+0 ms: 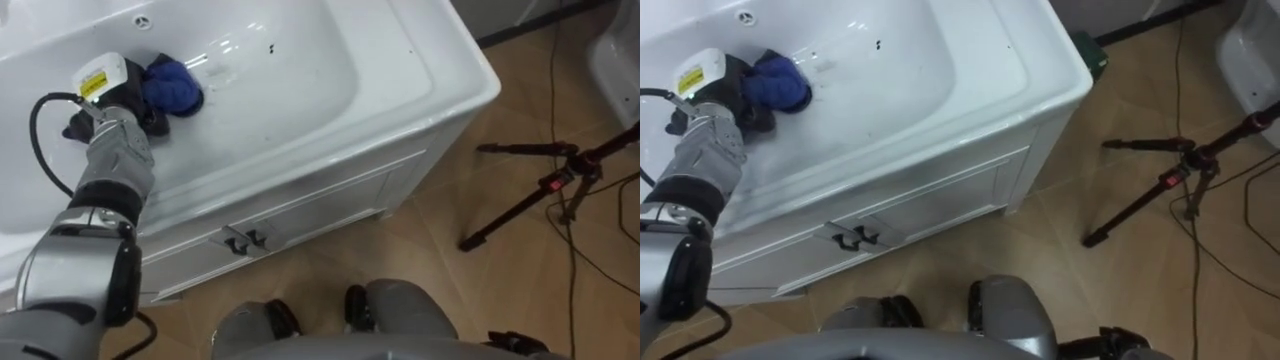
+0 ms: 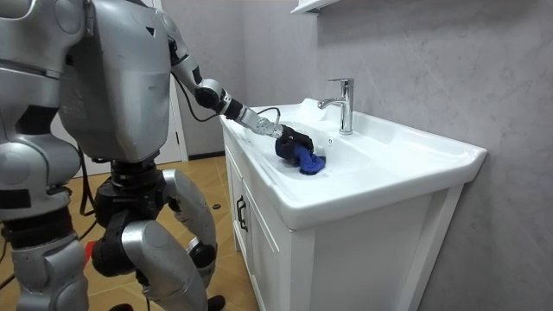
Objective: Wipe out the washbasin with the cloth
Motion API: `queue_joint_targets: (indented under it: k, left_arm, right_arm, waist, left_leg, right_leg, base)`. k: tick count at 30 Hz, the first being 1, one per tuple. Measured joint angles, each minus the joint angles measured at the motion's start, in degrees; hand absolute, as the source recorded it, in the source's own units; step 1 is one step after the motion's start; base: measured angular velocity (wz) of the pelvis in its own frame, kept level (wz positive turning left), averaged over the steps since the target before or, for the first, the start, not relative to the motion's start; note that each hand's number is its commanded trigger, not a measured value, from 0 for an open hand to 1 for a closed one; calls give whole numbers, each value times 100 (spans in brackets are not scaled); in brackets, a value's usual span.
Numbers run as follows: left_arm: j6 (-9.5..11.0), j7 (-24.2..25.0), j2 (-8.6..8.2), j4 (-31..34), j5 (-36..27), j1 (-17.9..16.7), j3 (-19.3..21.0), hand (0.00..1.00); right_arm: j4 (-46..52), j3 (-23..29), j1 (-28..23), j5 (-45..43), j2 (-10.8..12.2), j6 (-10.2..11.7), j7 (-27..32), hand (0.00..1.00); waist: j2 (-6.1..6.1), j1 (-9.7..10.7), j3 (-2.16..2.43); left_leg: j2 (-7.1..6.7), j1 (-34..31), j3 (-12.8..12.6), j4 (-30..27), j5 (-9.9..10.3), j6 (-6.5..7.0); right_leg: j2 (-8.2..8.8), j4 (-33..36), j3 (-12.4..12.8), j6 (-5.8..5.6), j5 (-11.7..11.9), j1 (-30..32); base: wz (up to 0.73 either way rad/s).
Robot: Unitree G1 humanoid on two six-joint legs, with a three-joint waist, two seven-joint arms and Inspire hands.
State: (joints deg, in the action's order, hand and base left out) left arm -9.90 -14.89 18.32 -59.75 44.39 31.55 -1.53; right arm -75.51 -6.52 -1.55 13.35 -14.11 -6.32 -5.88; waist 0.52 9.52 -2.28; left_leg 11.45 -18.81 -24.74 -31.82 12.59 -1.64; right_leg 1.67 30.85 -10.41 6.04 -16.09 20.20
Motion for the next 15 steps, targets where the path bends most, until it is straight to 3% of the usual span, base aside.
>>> queue_joint_targets:
  k: [6, 8, 10, 15]
  left_arm:
    - [-100, -143, 47, 0, -163, 28, -222, 100]
    - [-108, -150, 50, -9, -257, 33, -250, 100]
    - [-147, -231, 32, -7, -261, 53, -269, 100]
    - [-201, -247, -4, 12, -385, 188, -447, 100]
  right_arm:
    - [3, -223, 2, 40, -1, -2, 96, 0]
    - [7, -274, 1, 75, 0, -1, 96, 0]
    - [18, -346, 16, 84, 22, 2, 100, 0]
    - [-12, -350, 49, 85, 62, 9, 93, 0]
  waist:
    - [8, 26, -2]
    - [31, 150, -4]
    - [94, 265, -37]
    - [158, 422, -53]
  left_leg:
    - [100, 5, -259, -2, 34, 53]
    - [115, 16, -325, 0, 34, 53]
    - [144, 18, -353, -63, 33, 52]
    - [180, -50, -352, -234, 36, 54]
  right_leg:
    - [-24, 30, 28, 45, 43, 99]
    - [-24, 50, 33, 46, 42, 99]
    - [-26, 93, 73, 53, 29, 104]
    - [-41, 174, 156, 20, 14, 172]
  base:
    - [-11]
    - [0]
    - [-5]
    - [-2]
